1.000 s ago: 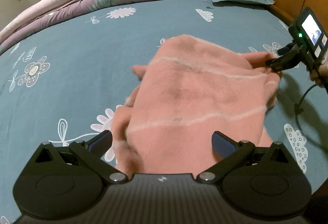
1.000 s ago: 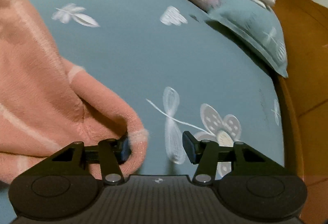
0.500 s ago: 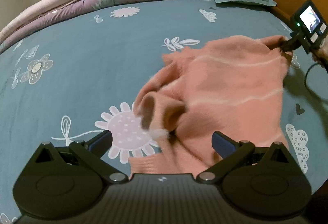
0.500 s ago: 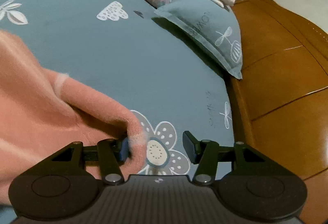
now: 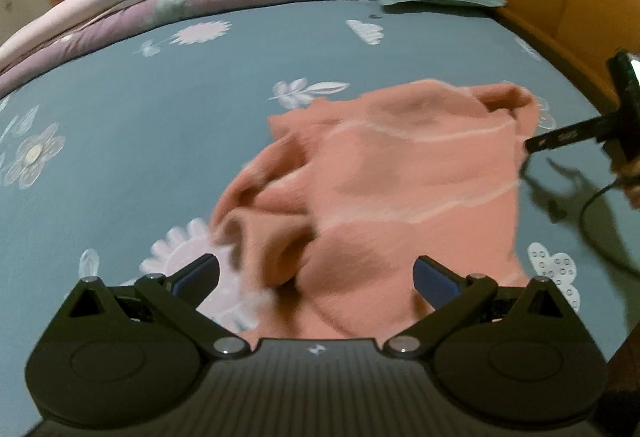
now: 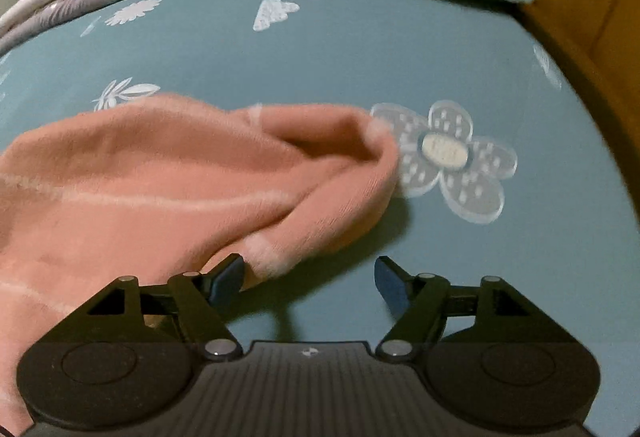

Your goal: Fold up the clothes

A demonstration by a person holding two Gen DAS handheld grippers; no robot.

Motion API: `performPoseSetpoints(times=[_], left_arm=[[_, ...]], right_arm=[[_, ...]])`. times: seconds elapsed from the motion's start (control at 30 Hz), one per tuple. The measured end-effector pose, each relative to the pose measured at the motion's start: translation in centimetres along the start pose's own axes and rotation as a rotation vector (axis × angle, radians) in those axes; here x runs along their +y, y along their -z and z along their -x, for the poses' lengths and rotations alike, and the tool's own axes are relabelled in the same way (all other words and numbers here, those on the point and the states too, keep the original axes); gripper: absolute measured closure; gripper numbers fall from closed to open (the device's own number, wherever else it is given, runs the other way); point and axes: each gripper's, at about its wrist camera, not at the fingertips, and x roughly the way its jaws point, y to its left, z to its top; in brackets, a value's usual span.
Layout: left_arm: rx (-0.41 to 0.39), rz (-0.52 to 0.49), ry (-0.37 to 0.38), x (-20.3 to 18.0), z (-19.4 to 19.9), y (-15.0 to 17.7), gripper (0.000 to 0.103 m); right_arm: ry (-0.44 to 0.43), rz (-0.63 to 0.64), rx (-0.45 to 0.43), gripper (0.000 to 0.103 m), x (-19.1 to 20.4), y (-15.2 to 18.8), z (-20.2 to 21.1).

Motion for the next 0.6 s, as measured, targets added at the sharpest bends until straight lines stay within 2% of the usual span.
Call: performPoseSetpoints(times=[0.2, 0.3, 0.6], left_arm=[[-0.019, -0.083, 0.051, -3.1, -0.6, -1.4, 0.001], [-0.011, -0.072, 0.067, -3.5, -0.8, -1.2, 0.0], [0.019, -0.033, 0.021, -2.4, -1.6, -0.4, 0.0]], right_arm=[[-0.043, -0.119, -0.002, 0.025, 1.5, 1.0, -0.8], [-0.083, -0.164, 0.009, 0.022, 1.8, 1.6, -1.0], [0.024, -0.19, 0.013, 0.017, 2.4, 3.4, -2.0]])
